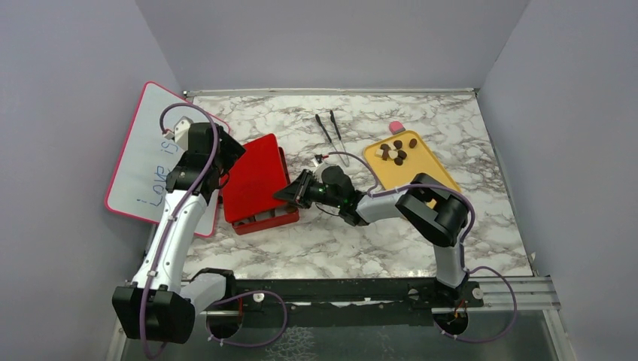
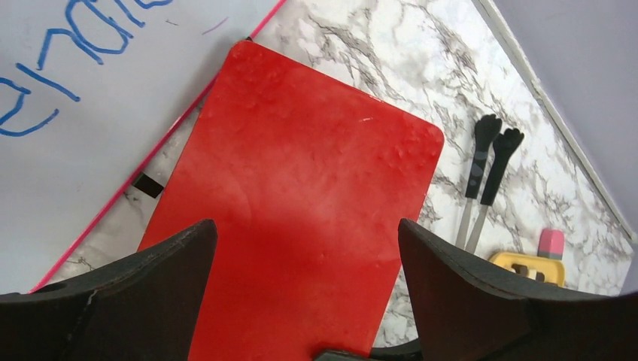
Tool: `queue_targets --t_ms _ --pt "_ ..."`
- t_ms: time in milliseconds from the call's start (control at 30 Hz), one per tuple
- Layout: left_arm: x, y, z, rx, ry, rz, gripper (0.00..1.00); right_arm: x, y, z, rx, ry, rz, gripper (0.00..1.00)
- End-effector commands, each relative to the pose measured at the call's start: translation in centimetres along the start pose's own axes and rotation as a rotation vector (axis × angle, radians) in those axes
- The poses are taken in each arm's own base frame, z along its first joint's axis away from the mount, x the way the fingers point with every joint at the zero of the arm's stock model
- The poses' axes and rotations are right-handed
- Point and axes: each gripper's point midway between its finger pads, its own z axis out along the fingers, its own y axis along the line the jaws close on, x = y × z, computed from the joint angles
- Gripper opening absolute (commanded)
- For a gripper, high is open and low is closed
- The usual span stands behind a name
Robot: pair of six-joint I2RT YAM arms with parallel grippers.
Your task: Pack the chocolate
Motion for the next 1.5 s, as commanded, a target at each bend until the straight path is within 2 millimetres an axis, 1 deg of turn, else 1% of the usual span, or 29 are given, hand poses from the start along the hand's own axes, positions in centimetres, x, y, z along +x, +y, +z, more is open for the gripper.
queue_targets --t_ms 0,167,233,333,433,500,600,733,833,967,1067,1167,1233,1367,1467 --pt "-1.1 1.6 0.8 -0.076 -0.046 -0.029 0.9 -0.6 1.5 0.1 -0.072 -0.005 -0.004 0.01" --pt "-0.5 3.4 2.4 -0.149 -0.034 -0.031 0.89 -0.8 1.2 -0.7 -0.061 -0.005 -0.006 0.01" --pt "0.0 4.2 3.3 -0.181 -0.017 -0.018 0.89 -0.7 1.1 -1.0 -0.06 0.01 0.002 0.01" --pt "0.4 5.5 4.2 -0.232 -0.004 -0.006 0.89 -0.3 0.9 -1.6 -0.057 0.027 0.005 0.01" --pt "0.5 6.2 4.9 -0.248 -0.005 -0.009 0.96 -0.1 0.9 -1.8 -0.045 0.046 -0.005 0.01" --pt "0.7 6.0 5.2 -0.226 0.001 -0.004 0.99 0.1 1.0 -1.9 -0.047 0.054 -0.003 0.01" --pt "1.2 5.0 5.8 -0.155 0.016 0.025 0.99 0.0 1.6 -2.3 -0.07 0.049 -0.015 0.01" --pt "1.3 4.7 6.5 -0.099 -0.017 0.05 0.99 0.2 1.6 -2.6 -0.06 0.065 -0.012 0.01" --pt "1.7 4.3 7.0 -0.044 -0.011 0.129 0.99 0.1 1.6 -2.7 -0.074 0.057 -0.01 0.01" --pt "1.9 4.1 7.2 -0.022 -0.007 0.173 0.99 0.0 0.8 -2.5 -0.076 0.046 0.019 0.01" --pt "2.0 3.6 7.0 0.014 -0.002 0.189 0.97 0.5 0.4 -2.3 -0.077 0.07 0.03 0.01" --pt "2.0 3.7 6.7 0.018 -0.007 0.203 0.94 0.7 -0.3 -2.6 -0.062 0.073 0.036 0.01" --pt "2.0 3.7 6.6 0.033 -0.008 0.231 0.94 0.8 -0.7 -2.9 -0.051 0.071 0.041 0.01" --pt "2.7 3.8 6.7 0.056 0.036 0.277 0.94 0.9 -0.8 -3.2 -0.042 0.081 0.037 0.01" --pt "3.3 3.6 6.9 0.082 0.073 0.271 0.94 1.0 -1.2 -3.3 -0.029 0.085 0.053 0.03"
